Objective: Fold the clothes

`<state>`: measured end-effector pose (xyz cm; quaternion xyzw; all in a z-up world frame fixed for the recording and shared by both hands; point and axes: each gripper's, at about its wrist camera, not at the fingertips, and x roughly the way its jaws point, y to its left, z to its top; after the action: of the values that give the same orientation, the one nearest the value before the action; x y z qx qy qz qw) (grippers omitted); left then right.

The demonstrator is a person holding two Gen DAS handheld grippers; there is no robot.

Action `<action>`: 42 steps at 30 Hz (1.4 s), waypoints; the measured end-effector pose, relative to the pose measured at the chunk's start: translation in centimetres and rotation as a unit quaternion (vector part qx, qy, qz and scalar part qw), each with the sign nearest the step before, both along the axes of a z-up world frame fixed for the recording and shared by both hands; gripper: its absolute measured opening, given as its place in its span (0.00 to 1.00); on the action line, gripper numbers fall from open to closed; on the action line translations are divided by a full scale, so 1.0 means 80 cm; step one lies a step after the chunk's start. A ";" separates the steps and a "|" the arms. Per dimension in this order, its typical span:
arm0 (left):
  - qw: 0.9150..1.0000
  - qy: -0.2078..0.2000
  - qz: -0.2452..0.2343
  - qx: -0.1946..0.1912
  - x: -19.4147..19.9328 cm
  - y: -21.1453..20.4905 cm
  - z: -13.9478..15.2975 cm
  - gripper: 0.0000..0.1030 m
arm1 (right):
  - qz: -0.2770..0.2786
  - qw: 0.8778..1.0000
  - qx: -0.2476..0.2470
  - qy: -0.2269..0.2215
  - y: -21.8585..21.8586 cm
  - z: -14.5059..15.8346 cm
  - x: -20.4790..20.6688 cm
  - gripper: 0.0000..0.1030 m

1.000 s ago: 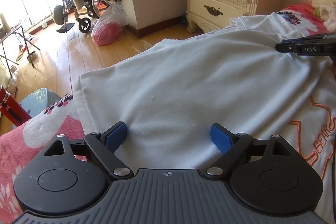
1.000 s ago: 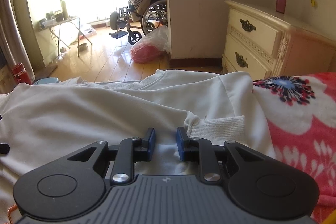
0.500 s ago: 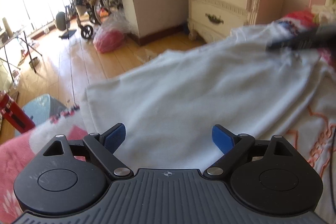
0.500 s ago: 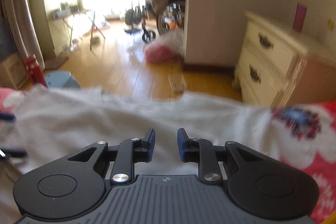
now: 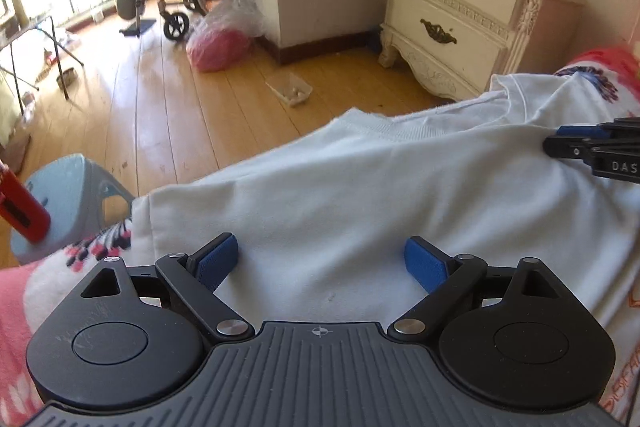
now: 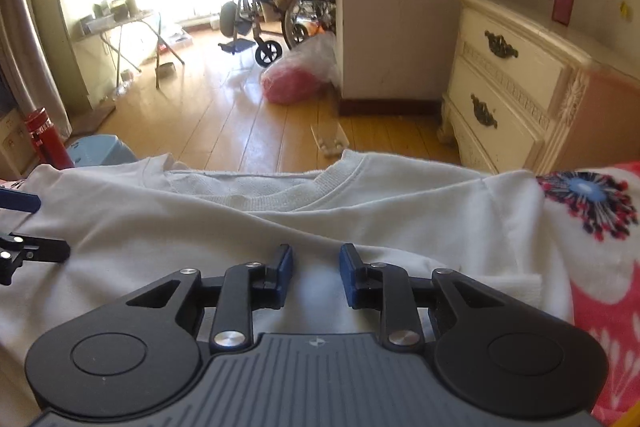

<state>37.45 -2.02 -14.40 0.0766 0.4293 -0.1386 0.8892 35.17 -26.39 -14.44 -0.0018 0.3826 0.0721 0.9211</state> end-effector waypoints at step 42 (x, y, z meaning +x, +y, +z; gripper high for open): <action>1.000 0.010 -0.014 -0.021 -0.101 -0.015 0.042 0.89 | -0.029 0.999 0.035 0.005 -0.031 0.026 -0.095 0.29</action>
<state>29.39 -3.18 -11.06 0.0626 0.4338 -0.1613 0.8843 27.59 -28.84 -12.33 0.0417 0.3846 0.0583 0.9203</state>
